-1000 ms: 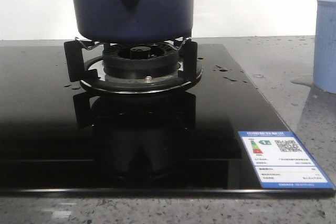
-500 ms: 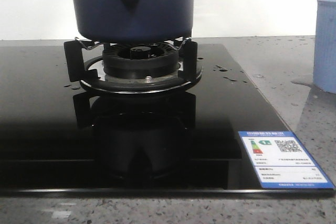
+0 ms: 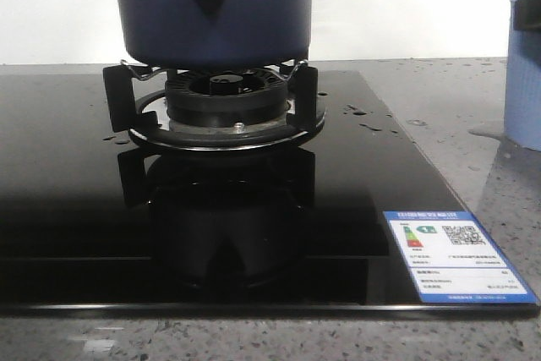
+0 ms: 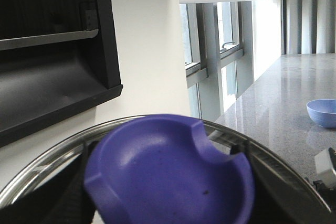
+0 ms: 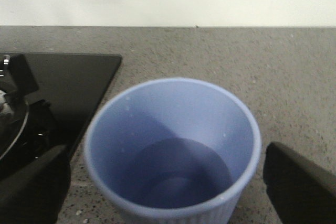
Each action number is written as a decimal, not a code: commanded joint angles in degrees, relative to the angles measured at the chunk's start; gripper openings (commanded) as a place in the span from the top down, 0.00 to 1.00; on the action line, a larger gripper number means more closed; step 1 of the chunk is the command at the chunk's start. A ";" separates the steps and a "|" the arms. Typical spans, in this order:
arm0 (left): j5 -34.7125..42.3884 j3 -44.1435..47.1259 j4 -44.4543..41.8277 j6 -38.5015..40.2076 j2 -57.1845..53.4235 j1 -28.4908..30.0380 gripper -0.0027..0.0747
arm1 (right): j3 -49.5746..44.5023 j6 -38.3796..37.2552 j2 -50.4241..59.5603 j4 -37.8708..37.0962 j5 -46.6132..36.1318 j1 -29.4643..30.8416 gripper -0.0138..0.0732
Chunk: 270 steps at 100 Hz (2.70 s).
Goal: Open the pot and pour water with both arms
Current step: 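Lift the cup with the right gripper and carry it over the pot, then tilt the cup with the right gripper to pour water into the pot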
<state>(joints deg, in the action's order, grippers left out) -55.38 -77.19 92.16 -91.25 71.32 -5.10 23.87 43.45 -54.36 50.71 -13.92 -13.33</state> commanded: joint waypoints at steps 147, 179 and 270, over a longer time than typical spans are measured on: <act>-1.03 -2.11 5.89 0.54 -1.81 -0.07 0.59 | 13.13 -15.74 5.25 -24.34 4.27 -0.10 0.64; -1.03 -2.11 6.97 0.54 -1.81 -0.07 0.59 | 35.27 -15.74 -3.53 -25.85 26.20 -0.36 0.64; 0.59 -2.11 8.10 0.54 -1.81 -0.07 0.59 | 66.86 4.48 -28.77 -41.37 42.53 -12.74 0.64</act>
<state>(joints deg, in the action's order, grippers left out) -55.49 -77.19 94.09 -91.25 71.32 -5.10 88.32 44.86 -84.22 12.47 34.30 -25.33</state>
